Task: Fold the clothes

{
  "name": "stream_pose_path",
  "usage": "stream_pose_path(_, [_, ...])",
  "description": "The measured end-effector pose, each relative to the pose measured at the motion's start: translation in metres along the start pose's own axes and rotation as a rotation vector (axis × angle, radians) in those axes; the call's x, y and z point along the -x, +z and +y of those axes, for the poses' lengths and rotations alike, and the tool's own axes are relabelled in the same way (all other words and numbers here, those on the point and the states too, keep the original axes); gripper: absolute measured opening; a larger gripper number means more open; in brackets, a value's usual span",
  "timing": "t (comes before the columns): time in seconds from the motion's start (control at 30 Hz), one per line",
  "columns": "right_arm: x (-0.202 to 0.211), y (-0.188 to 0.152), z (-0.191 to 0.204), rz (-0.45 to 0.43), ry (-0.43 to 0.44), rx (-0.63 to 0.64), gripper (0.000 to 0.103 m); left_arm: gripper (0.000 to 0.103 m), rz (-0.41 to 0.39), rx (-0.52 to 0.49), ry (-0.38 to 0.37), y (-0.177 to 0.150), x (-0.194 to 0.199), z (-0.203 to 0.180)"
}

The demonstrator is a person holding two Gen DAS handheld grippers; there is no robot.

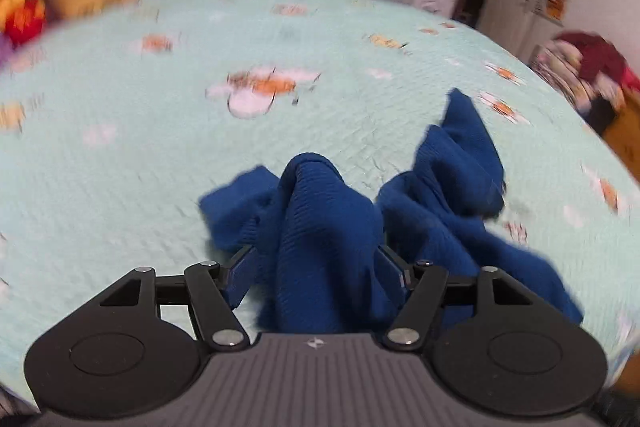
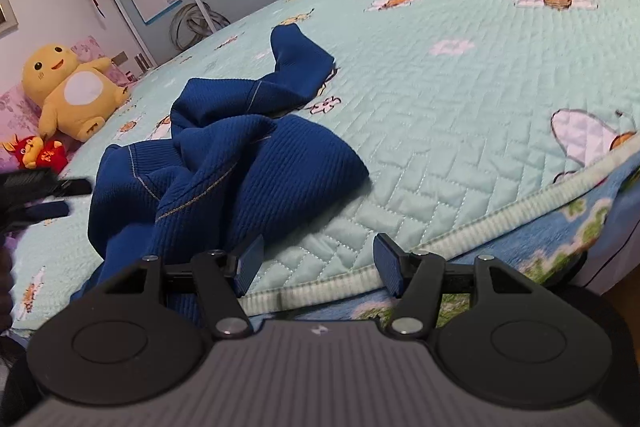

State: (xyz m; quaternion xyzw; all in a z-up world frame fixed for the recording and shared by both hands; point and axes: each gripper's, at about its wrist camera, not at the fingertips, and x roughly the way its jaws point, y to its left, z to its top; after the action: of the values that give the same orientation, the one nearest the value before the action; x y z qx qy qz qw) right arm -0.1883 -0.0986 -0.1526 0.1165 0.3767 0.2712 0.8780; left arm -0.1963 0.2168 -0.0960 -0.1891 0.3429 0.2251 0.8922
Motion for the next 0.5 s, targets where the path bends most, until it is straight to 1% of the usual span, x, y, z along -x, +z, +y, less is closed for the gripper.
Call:
stream_pose_path(0.07, [-0.002,0.0,-0.004,0.013,0.011,-0.024,0.062,0.068,0.083,0.074,0.001,0.01,-0.026,0.003])
stream_pose_path(0.2, [-0.007,0.002,-0.016,0.028,0.05,-0.099,0.064,0.071,0.206,0.166,-0.006,0.012,-0.067,0.006])
stream_pose_path(0.23, [-0.008,0.003,-0.018,0.029,0.059,-0.111,0.065,0.07,0.195,0.155,0.004,0.012,-0.07,0.005])
stream_pose_path(0.27, [-0.01,0.004,-0.02,0.03,0.069,-0.124,0.066,0.058,0.174,0.145,0.011,0.012,-0.069,0.004])
stream_pose_path(0.3, [-0.011,0.004,-0.022,0.03,0.078,-0.136,0.067,0.032,0.146,0.145,0.018,0.014,-0.064,0.005])
stream_pose_path(0.33, [-0.012,0.005,-0.024,0.031,0.088,-0.149,0.068,0.02,0.09,0.166,0.002,0.02,-0.054,0.008])
stream_pose_path(0.37, [-0.013,0.006,-0.026,0.032,0.097,-0.159,0.069,0.013,0.033,0.186,-0.013,0.027,-0.045,0.011])
stream_pose_path(0.4, [-0.013,0.006,-0.026,0.032,0.102,-0.157,0.07,0.013,-0.056,0.191,-0.017,0.04,-0.03,0.01])
stream_pose_path(0.47, [-0.013,0.007,-0.025,0.031,0.111,-0.155,0.074,0.012,-0.239,0.107,0.01,0.072,0.002,0.0])
stream_pose_path(0.5, [-0.013,0.007,-0.024,0.029,0.116,-0.156,0.074,0.012,-0.343,0.054,0.033,0.093,0.022,-0.008])
